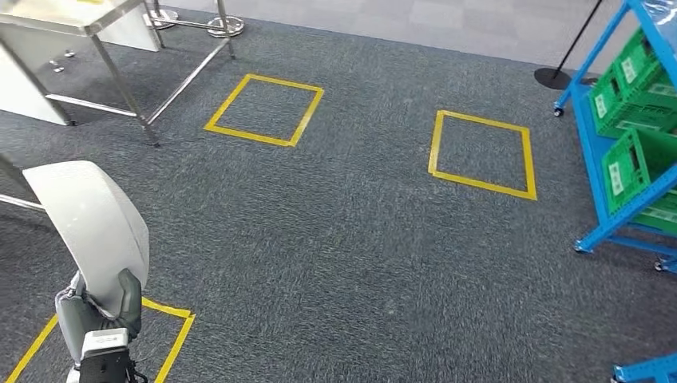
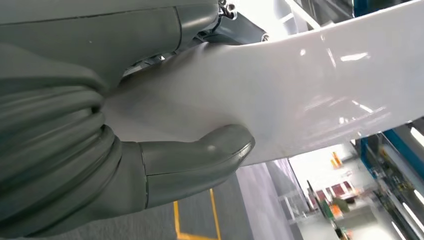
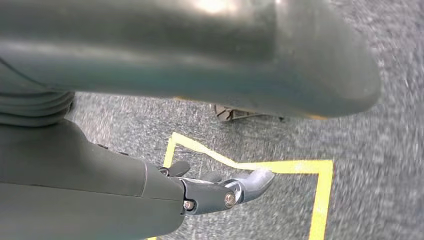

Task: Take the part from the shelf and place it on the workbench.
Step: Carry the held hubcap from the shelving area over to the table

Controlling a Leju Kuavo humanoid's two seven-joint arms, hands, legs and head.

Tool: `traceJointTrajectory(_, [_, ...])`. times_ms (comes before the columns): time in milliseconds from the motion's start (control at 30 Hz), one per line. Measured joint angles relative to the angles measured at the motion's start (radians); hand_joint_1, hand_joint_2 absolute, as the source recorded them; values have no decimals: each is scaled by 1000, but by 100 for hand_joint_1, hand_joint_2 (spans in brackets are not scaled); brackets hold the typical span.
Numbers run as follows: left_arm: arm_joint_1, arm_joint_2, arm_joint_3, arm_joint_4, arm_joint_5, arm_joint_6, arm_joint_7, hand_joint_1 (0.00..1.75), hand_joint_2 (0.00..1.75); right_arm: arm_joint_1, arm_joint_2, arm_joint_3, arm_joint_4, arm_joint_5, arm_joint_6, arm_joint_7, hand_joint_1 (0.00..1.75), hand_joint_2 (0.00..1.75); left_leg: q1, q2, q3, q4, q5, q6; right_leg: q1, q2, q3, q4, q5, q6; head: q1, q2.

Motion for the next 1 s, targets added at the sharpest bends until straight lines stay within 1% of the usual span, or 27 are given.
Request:
traceJointTrajectory(33, [4, 0, 3, -2, 0, -1, 3, 175, 175, 1, 0, 1, 0, 2, 3, -2, 0, 0, 0, -15, -2, 1, 1, 1, -1, 11, -32, 64, -25, 1, 1, 0])
traceJointTrajectory(67, [8, 0, 6, -5, 0, -3, 6, 175, 175, 1, 0, 2, 0, 4, 6, -4, 0, 0, 0, -31, -4, 2, 1, 2, -1, 16, -53, 104, -32, 1, 1, 0])
traceJointTrajectory(100, [12, 0, 9, -8, 0, -7, 9, 175, 175, 1, -1, 2, 0, 3, 9, -7, 0, 0, 0, -47, -4, 5, 1, 1, -1, 18, -58, 107, -19, 0, 1, 0])
traceJointTrajectory(133, [15, 0, 12, -11, 0, -12, 11, 175, 175, 1, -2, 3, 0, 2, 10, -10, 0, 0, 0, -63, -5, 7, 1, 0, -1, 23, -43, 70, 13, -2, 1, 0])
traceJointTrajectory(167, [16, 0, 14, -13, 0, -17, 13, 175, 175, 0, -2, 3, 0, 0, 11, -14, 0, 0, 1, -78, -5, 10, 1, -2, -3, 35, -14, 5, 53, -5, 1, 0])
traceJointTrajectory(200, [15, 0, 15, -14, 0, -21, 14, 175, 175, 0, -3, 3, 0, -2, 11, -17, 0, 0, 0, -92, -7, 13, 1, -5, -4, 60, 15, -64, 82, -7, 0, 0])
traceJointTrajectory(233, [12, -1, 16, -14, 1, -25, 14, 175, 175, -1, -3, 2, 0, -4, 10, -20, 0, 0, 0, -106, -10, 16, 1, -11, -5, 80, 38, -116, 101, -9, 0, 0])
traceJointTrajectory(267, [9, -1, 16, -14, 2, -26, 15, 175, 175, -2, -3, 2, 0, -6, 9, -22, 0, 0, 1, -117, -14, 17, 2, -18, -5, 95, 49, -147, 108, -11, 0, 0])
traceJointTrajectory(300, [7, -1, 16, -13, 4, -27, 16, 175, 175, -4, -3, 2, 0, -6, 9, -22, 0, 0, 2, -129, -18, 16, 5, -27, -3, 100, 52, -157, 105, -14, 0, 0])
traceJointTrajectory(333, [5, -1, 17, -14, 6, -28, 17, 175, 175, -6, -3, 2, 0, -6, 10, -19, 0, 0, 3, -140, -24, 14, 8, -35, -2, 88, 52, -160, 108, -19, 0, 0])
traceJointTrajectory(367, [4, -1, 17, -15, 9, -28, 18, 175, 175, -8, -3, 2, 0, -6, 11, -14, 0, 0, 4, -140, -27, 14, 9, -41, -2, 76, 52, -163, 112, -26, 0, 0])
traceJointTrajectory(400, [3, -1, 17, -17, 12, -27, 19, 175, 175, -9, -3, 2, 0, -7, 12, -11, 0, 0, 3, -123, -33, 22, 2, -46, -3, 63, 53, -168, 115, -34, -1, 0])
traceJointTrajectory(433, [-1, -1, 17, -18, 13, -26, 19, 175, 175, -9, -3, 2, 0, -9, 13, -8, 0, 0, 2, -95, -47, 47, -14, -49, -5, 50, 54, -172, 117, -41, -4, 0])
traceJointTrajectory(500, [-13, -2, 16, -17, 14, -25, 20, 175, 175, -7, -3, 1, 0, -16, 13, -9, 0, 0, -1, -33, -97, 159, -77, -53, -2, 21, 53, -175, 118, -50, -7, 0])
traceJointTrajectory(533, [-18, -2, 16, -15, 14, -25, 20, 175, 175, -6, -3, 0, 0, -20, 13, -10, 0, 0, 0, -19, -127, 226, -106, -55, 0, 6, 52, -174, 117, -52, -8, 0])
traceJointTrajectory(567, [-21, -3, 15, -13, 15, -25, 20, 175, 175, -5, -3, -1, 0, -22, 12, -11, 0, 0, 1, -12, -147, 274, -122, -57, 2, -9, 52, -174, 116, -53, -8, 0])
traceJointTrajectory(600, [-23, -3, 15, -10, 15, -25, 20, 175, 175, -5, -3, -2, 0, -24, 12, -12, 0, 0, 1, -9, -150, 288, -119, -58, 3, -24, 53, -174, 116, -53, -8, 0])
traceJointTrajectory(633, [-24, -3, 15, -8, 15, -25, 21, 175, 175, -5, -3, -3, 0, -25, 12, -12, 0, 0, 1, -4, -132, 261, -98, -57, 3, -37, 54, -174, 115, -53, -8, 0])
traceJointTrajectory(667, [-26, -4, 15, -7, 15, -25, 21, 175, 175, -6, -3, -4, 0, -26, 12, -12, 0, 0, 1, 8, -97, 200, -66, -56, 3, -50, 55, -173, 114, -52, -8, 0])
traceJointTrajectory(733, [-33, -5, 15, -7, 15, -25, 21, 175, 175, -6, -3, -4, 0, -27, 11, -12, 0, 0, -5, 55, -24, 64, -20, -46, 7, -72, 60, -172, 109, -46, -8, 0])
traceJointTrajectory(767, [-36, -6, 15, -7, 15, -25, 21, 175, 175, -7, -3, -4, 0, -27, 11, -13, 0, 0, -8, 69, -4, 25, -11, -38, 9, -82, 61, -171, 108, -41, -7, 0])
traceJointTrajectory(800, [-38, -7, 16, -7, 15, -25, 21, 175, 175, -8, -3, -5, 0, -27, 11, -14, 0, 0, -11, 74, 1, 11, -11, -31, 12, -91, 62, -170, 107, -36, -7, 0])
traceJointTrajectory(867, [-40, -9, 16, -8, 15, -25, 21, 175, 175, -11, -3, -5, 0, -29, 11, -15, 0, 0, -11, 49, -5, 8, -6, -18, 12, -109, 65, -170, 105, -25, -6, 0])
traceJointTrajectory(900, [-40, -9, 17, -8, 15, -25, 21, 175, 175, -13, -3, -5, 0, -29, 11, -15, 0, 0, -9, 37, -5, 5, -3, -12, 10, -97, 65, -162, 98, -19, -6, 0])
traceJointTrajectory(933, [-42, -10, 17, -8, 15, -25, 21, 175, 175, -13, -3, -5, 0, -29, 11, -16, 0, 0, -6, 26, -5, 2, 1, -6, 8, -74, 58, -140, 81, -12, -5, 0])
traceJointTrajectory(967, [-44, -12, 17, -8, 15, -25, 20, 175, 175, -13, -3, -5, 0, -29, 11, -17, 0, 0, -3, 14, -3, 0, 5, 1, 5, -42, 40, -96, 55, -7, -4, 0])
traceJointTrajectory(1000, [-46, -13, 17, -7, 15, -25, 20, 175, 175, -12, -3, -5, 0, -29, 12, -20, 0, 0, -2, 3, -5, 0, 8, 5, 2, -9, 11, -33, 22, -3, -2, 0])
